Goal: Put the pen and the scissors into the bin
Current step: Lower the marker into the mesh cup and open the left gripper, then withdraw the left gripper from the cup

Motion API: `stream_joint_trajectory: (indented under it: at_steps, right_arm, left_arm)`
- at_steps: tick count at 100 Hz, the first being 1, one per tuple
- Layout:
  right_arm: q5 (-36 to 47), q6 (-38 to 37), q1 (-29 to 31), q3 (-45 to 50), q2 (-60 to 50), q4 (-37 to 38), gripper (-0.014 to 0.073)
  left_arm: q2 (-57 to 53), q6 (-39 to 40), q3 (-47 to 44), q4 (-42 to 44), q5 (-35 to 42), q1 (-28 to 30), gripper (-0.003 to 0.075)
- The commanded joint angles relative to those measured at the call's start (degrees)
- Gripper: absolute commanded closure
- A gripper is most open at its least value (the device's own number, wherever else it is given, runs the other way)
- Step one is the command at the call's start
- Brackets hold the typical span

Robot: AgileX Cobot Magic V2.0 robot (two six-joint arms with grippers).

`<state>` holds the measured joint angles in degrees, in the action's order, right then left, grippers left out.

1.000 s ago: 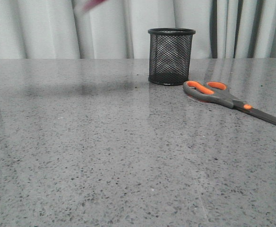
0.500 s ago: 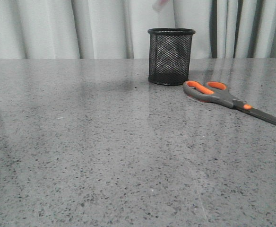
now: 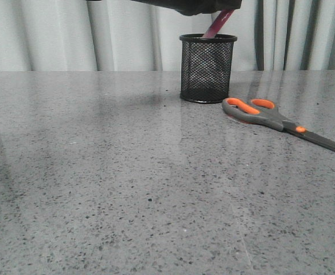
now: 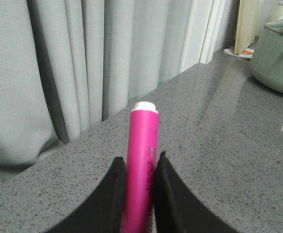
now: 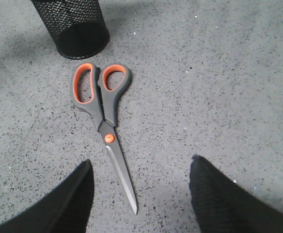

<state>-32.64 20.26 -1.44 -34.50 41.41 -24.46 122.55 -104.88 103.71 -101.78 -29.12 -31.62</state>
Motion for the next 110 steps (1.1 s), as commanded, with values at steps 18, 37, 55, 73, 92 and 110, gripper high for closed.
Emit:
stream_joint_trajectory:
  at_steps: [18, 37, 55, 73, 92, 110]
  right_arm:
    - [3.05, 0.74, 0.39, -1.99, 0.19, -0.42, 0.0202]
    - [3.05, 0.74, 0.39, -1.99, 0.19, -0.42, 0.0202]
    - [3.31, 0.74, 0.39, -1.99, 0.19, -0.42, 0.0202]
    - [3.65, 0.74, 0.39, -1.99, 0.19, -0.89, 0.0202]
    - [11.50, 0.74, 0.39, -1.99, 0.19, -6.58, 0.0202]
    - [18.43, 0.74, 0.39, -1.99, 0.19, -7.92, 0.0202]
  left_arm:
    - [-3.60, 0.05, 2.26, -2.64, -2.13, -0.39, 0.0449]
    - [-5.28, 0.05, 2.26, -2.75, -3.62, 0.29, 0.0353]
    - [-10.98, 2.23, 2.26, 2.00, -5.32, 3.25, 0.0494]
    - [-19.48, 15.85, 2.26, 20.41, -6.14, 7.78, 0.0740]
    - [-27.56, 35.60, 1.99, 44.86, -10.67, 12.84, 0.0740]
    - [-37.09, 41.30, -6.63, 52.22, -8.51, 16.57, 0.0740]
